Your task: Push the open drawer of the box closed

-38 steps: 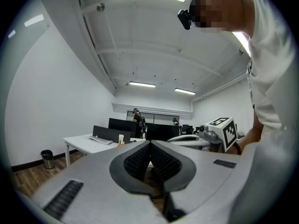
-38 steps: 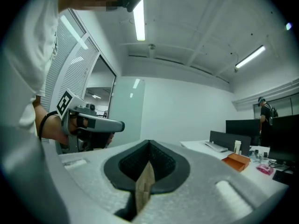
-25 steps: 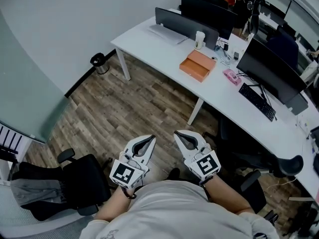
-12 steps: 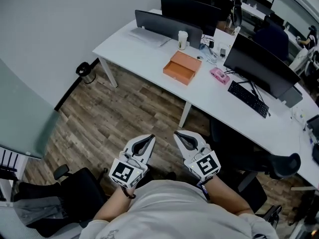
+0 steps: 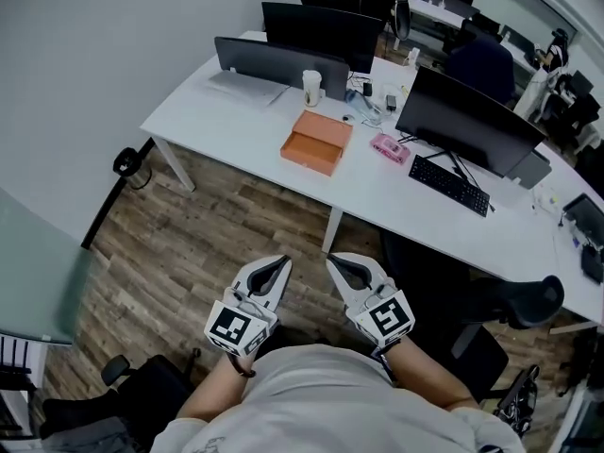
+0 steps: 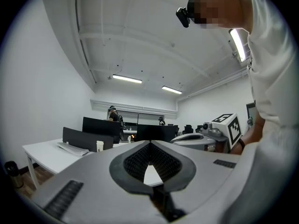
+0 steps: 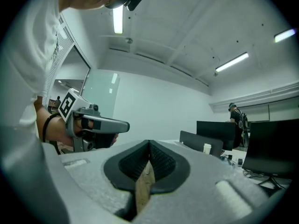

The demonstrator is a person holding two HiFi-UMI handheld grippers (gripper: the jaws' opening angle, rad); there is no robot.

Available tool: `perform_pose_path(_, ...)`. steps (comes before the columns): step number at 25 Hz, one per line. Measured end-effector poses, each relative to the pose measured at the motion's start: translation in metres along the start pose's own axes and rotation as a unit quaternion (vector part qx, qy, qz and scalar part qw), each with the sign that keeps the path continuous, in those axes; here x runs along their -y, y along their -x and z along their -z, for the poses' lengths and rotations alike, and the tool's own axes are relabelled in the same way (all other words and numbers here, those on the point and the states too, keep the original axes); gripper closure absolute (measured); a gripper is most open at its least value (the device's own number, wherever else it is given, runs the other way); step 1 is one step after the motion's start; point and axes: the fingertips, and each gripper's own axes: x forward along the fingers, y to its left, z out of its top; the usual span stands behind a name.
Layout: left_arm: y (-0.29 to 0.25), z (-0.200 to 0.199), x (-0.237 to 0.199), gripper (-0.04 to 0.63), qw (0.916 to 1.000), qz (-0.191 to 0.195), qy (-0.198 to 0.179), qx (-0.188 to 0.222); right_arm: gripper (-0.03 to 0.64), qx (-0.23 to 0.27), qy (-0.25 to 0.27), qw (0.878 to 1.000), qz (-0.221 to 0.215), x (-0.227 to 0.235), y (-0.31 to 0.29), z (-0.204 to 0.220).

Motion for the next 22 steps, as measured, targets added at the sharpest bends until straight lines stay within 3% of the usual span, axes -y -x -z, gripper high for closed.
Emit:
perform_pose_path(10,-0.023,-0.016,-0.082,0.597,0.9988,0.049,0.001,0.002,0.615,-0.006,0.001,0.999,0.045,0.026,-0.078,-0.003)
perform_pose_path(22,-0.004,-0.042,-0.214,0.597,0.9956,0.094,-0.005,-0.004,0.615,-0.008,0.002,0.996,0.093,0.018,-0.205,-0.026)
